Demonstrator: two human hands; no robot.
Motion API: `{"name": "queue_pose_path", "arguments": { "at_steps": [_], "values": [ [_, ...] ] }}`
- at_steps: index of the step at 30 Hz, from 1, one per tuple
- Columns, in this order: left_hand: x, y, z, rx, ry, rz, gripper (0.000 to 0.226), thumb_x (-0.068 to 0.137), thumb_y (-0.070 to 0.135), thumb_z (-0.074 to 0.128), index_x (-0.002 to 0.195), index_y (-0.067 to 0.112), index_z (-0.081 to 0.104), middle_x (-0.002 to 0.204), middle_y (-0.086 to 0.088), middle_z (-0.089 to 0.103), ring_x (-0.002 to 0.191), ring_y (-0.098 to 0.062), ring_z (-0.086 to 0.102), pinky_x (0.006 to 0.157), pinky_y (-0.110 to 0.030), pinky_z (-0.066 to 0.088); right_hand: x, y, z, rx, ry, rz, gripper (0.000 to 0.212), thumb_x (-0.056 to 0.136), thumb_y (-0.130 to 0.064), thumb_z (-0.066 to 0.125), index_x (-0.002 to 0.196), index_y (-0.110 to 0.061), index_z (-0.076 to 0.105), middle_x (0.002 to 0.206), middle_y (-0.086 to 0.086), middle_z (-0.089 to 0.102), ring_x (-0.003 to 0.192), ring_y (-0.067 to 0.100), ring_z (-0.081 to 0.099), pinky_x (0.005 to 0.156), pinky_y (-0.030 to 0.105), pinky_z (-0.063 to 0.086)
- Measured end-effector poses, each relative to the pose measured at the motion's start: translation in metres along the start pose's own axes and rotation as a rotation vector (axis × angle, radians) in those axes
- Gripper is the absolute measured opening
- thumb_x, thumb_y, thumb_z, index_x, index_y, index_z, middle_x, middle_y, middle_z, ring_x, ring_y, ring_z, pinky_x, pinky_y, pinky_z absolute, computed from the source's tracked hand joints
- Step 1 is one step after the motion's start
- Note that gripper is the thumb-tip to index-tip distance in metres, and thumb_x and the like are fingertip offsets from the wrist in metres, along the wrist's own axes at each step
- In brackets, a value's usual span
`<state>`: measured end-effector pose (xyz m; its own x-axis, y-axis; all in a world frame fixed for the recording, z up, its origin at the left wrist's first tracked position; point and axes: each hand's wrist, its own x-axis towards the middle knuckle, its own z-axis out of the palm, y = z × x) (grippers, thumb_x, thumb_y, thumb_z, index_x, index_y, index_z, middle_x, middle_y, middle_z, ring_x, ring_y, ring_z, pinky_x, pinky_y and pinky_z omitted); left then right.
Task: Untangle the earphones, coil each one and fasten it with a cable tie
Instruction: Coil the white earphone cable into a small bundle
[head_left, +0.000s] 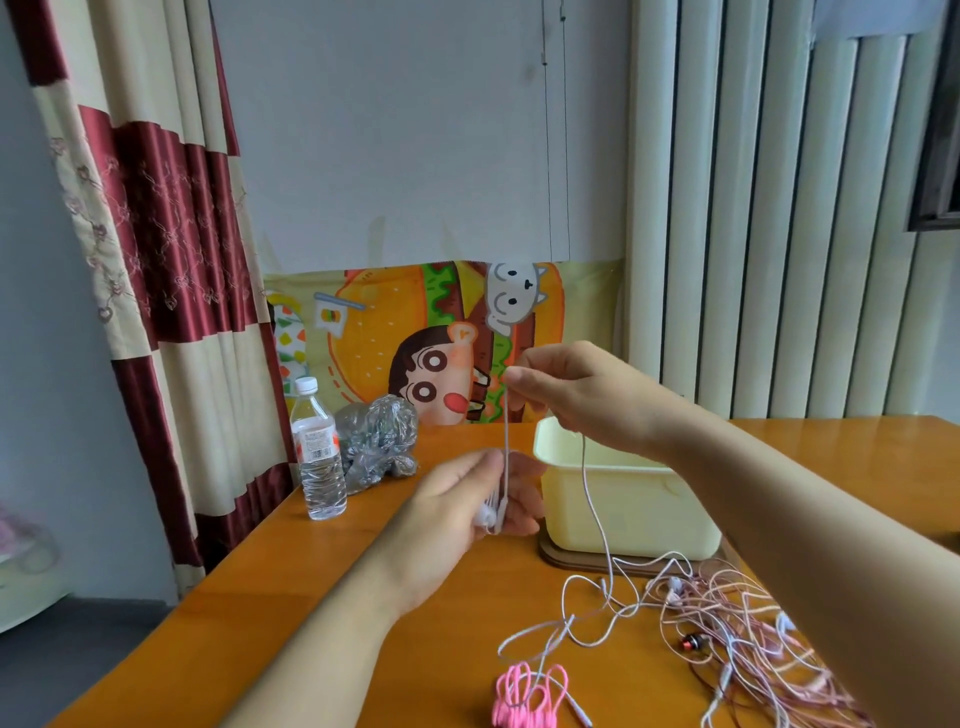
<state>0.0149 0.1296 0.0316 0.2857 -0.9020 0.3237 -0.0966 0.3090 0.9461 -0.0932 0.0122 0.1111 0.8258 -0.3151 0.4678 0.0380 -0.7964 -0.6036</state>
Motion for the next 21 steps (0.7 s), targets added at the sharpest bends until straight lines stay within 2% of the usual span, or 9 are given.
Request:
{"name": "queue_pose_path", "arguments": {
  "at_steps": [2, 4, 6, 8, 11, 15, 18, 20, 21],
  "values": [
    [-0.002, 0.007, 0.004, -0.095, -0.025, -0.007, 0.037, 0.085, 0.03, 0.041, 0.1, 0.006, 0.065, 0.068, -0.005, 0.064, 0.065, -0.014, 0.061, 0.063, -0.022, 0.052, 0.002, 0.008, 0.002, -0.006, 0.039, 0.016, 0.03, 0.098, -0.028, 0.047, 0.076, -0.015, 0.061, 0.055, -0.013, 0.051, 0.045, -0.003, 0.044, 0.047, 0.007, 0.032],
    [-0.002, 0.014, 0.006, -0.325, -0.043, -0.012, 0.038, 0.085, 0.026, 0.043, 0.099, 0.002, 0.069, 0.069, -0.007, 0.063, 0.064, -0.015, 0.062, 0.062, -0.025, 0.055, 0.001, 0.018, 0.01, 0.022, 0.067, 0.032, 0.031, 0.098, -0.028, 0.048, 0.074, -0.013, 0.061, 0.052, -0.014, 0.051, 0.047, 0.0, 0.043, 0.049, 0.01, 0.032],
    [0.0, 0.021, 0.006, -0.563, -0.032, 0.008, 0.039, 0.086, 0.023, 0.043, 0.099, 0.001, 0.072, 0.079, -0.011, 0.067, 0.072, -0.019, 0.068, 0.073, -0.03, 0.059, -0.003, 0.029, 0.022, -0.005, 0.063, 0.038, 0.033, 0.098, -0.026, 0.048, 0.072, -0.009, 0.059, 0.057, -0.007, 0.047, 0.05, 0.005, 0.038, 0.05, 0.02, 0.032],
    [0.006, 0.023, 0.001, -0.655, 0.037, 0.065, 0.038, 0.091, 0.022, 0.04, 0.109, 0.003, 0.066, 0.095, -0.012, 0.07, 0.089, -0.021, 0.07, 0.09, -0.035, 0.054, -0.009, 0.034, 0.035, -0.073, -0.035, 0.029, 0.032, 0.098, -0.023, 0.046, 0.07, -0.014, 0.057, 0.058, -0.006, 0.046, 0.049, 0.004, 0.038, 0.05, 0.019, 0.032],
    [0.016, 0.019, -0.012, -0.559, 0.18, 0.139, 0.035, 0.1, 0.021, 0.031, 0.119, 0.009, 0.058, 0.11, -0.008, 0.07, 0.109, -0.019, 0.064, 0.103, -0.036, 0.043, -0.019, 0.031, 0.048, -0.188, -0.251, 0.033, 0.026, 0.099, -0.028, 0.045, 0.085, -0.018, 0.065, 0.061, -0.01, 0.05, 0.052, -0.001, 0.046, 0.053, 0.013, 0.036],
    [0.017, 0.002, -0.027, -0.166, 0.263, 0.129, 0.034, 0.102, 0.02, 0.029, 0.118, 0.013, 0.059, 0.109, -0.005, 0.071, 0.109, -0.015, 0.064, 0.101, -0.031, 0.043, -0.025, 0.012, 0.04, -0.319, -0.34, -0.044, 0.025, 0.097, -0.03, 0.05, 0.096, -0.011, 0.068, 0.074, 0.005, 0.062, 0.056, 0.006, 0.045, 0.054, 0.018, 0.036],
    [0.011, -0.006, -0.024, 0.119, 0.165, 0.084, 0.041, 0.099, 0.034, 0.029, 0.11, 0.016, 0.064, 0.107, -0.001, 0.071, 0.106, -0.012, 0.064, 0.092, -0.025, 0.047, -0.02, -0.008, 0.024, -0.314, -0.281, -0.17, 0.025, 0.096, -0.022, 0.052, 0.086, -0.005, 0.067, 0.071, 0.008, 0.062, 0.057, 0.009, 0.05, 0.054, 0.02, 0.038],
    [0.007, -0.008, -0.017, 0.138, 0.111, 0.068, 0.05, 0.093, 0.043, 0.031, 0.097, 0.008, 0.067, 0.087, -0.007, 0.07, 0.086, -0.017, 0.067, 0.079, -0.023, 0.051, -0.012, -0.012, 0.014, -0.239, -0.165, -0.173, 0.025, 0.096, -0.022, 0.052, 0.077, -0.009, 0.064, 0.061, -0.002, 0.056, 0.054, 0.004, 0.049, 0.052, 0.018, 0.038],
    [0.005, -0.008, -0.013, 0.143, 0.105, 0.074, 0.052, 0.094, 0.045, 0.032, 0.092, 0.006, 0.067, 0.077, -0.009, 0.066, 0.076, -0.018, 0.064, 0.076, -0.027, 0.051, -0.007, -0.01, 0.011, -0.198, -0.096, -0.149, 0.026, 0.096, -0.023, 0.053, 0.077, -0.01, 0.064, 0.057, -0.007, 0.05, 0.051, 0.003, 0.046, 0.05, 0.017, 0.037]
  ]
}}
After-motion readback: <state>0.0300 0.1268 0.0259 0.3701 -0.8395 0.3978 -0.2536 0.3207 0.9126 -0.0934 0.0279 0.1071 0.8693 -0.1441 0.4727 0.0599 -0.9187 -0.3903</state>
